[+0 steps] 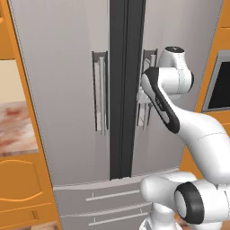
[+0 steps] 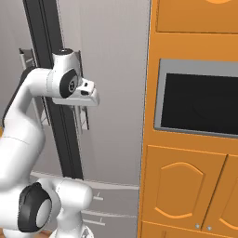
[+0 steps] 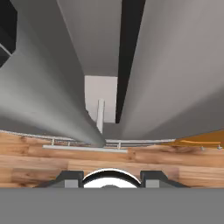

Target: Take the cakes from the fridge and place them on the empty tray on the dining counter.

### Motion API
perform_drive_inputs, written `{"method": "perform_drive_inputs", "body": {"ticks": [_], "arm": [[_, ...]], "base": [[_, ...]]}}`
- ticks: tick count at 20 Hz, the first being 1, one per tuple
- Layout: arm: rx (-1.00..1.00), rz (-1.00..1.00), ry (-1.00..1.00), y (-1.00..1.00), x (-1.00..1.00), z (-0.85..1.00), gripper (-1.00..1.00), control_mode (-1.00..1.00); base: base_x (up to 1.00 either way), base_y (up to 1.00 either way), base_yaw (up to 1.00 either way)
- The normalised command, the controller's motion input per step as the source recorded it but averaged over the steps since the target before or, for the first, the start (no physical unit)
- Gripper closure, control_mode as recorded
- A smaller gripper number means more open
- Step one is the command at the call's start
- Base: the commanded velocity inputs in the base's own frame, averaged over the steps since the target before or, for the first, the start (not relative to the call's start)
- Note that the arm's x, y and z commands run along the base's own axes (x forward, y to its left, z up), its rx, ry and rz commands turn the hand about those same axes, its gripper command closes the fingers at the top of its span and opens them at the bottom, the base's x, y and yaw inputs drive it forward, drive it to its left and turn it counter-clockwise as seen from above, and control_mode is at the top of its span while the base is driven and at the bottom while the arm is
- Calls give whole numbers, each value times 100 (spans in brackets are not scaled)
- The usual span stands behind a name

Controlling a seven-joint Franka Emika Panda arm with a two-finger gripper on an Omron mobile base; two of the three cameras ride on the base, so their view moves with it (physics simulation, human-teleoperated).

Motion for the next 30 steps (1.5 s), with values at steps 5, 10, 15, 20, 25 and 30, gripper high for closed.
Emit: {"method": "perform_drive_inputs", "body": {"ticks": [5, 10, 15, 20, 25, 30], "arm": [[0, -3, -13, 0, -63, -2, -100, -100], [-1, -1, -32, 2, -99, -10, -100, -100], [-1, -2, -33, 3, -79, -13, -100, -100], [0, 0, -17, 0, -24, -8, -100, 100], [0, 0, 0, 0, 0, 0, -100, 100], [0, 0, 0, 0, 0, 0, -100, 100]], "base": [[0, 0, 0], [0, 0, 0], [0, 0, 0], [0, 0, 0], [-37, 3, 0], [-73, 26, 3]]}}
